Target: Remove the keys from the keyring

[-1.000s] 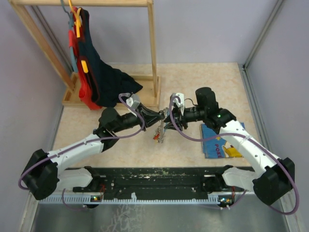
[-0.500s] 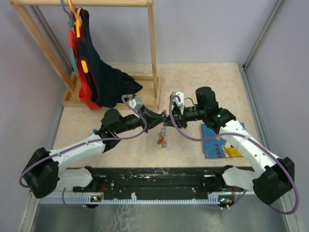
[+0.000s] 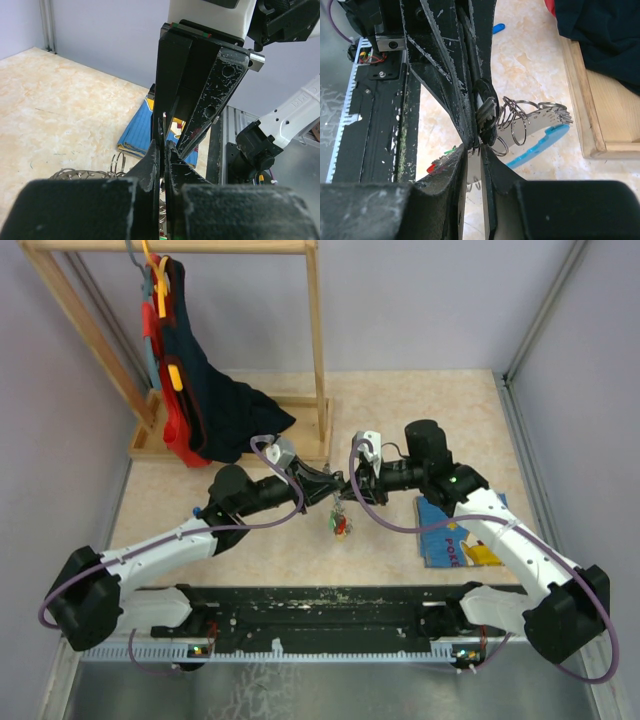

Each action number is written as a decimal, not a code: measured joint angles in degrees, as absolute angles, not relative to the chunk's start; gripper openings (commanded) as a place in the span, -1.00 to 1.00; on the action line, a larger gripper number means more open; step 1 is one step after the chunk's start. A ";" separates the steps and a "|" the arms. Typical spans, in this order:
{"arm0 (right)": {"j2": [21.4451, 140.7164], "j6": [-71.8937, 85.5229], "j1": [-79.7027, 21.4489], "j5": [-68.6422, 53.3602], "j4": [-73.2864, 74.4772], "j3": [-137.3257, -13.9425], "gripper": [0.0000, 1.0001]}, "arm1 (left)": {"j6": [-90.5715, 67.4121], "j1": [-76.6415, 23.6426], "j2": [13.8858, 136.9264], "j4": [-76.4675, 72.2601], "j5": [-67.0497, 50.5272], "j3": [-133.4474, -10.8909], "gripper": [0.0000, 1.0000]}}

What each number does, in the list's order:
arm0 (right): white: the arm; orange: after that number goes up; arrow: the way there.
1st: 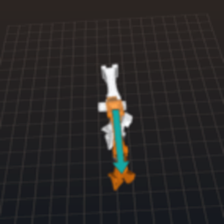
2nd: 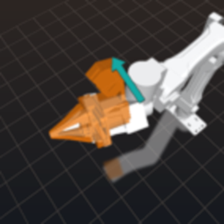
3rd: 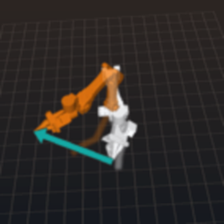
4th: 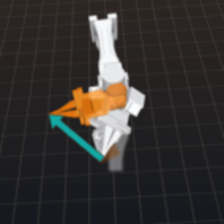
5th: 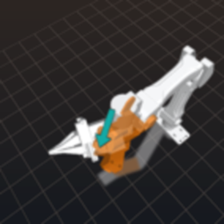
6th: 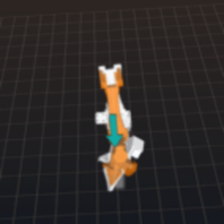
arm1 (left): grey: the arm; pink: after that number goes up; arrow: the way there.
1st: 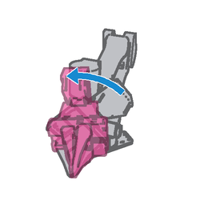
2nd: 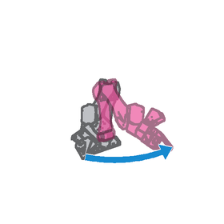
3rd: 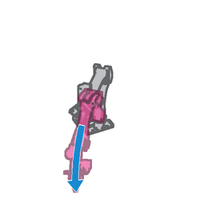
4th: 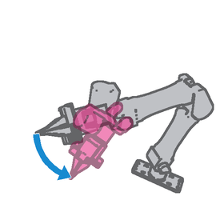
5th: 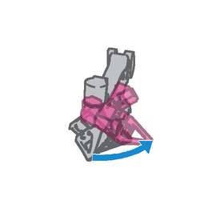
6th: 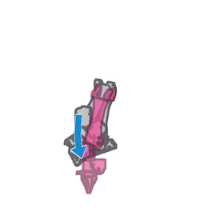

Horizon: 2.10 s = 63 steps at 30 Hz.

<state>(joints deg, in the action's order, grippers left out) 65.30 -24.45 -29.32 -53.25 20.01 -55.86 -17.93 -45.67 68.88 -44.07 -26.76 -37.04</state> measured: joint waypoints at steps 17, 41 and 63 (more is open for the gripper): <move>65.30 -25.63 -29.10 -57.01 20.62 -55.90 -1.00 | -16.64 -45.67 63.35 -46.78 -26.63 -31.75 -1.00; 65.30 -25.02 -27.75 -62.02 20.23 -55.86 -0.56 | -11.57 -45.98 58.46 -45.45 -24.38 -30.09 -1.00; 66.02 -23.14 -28.34 -62.26 21.43 -55.16 -0.22 | -9.23 -45.76 63.18 -29.52 -29.91 -41.54 -1.00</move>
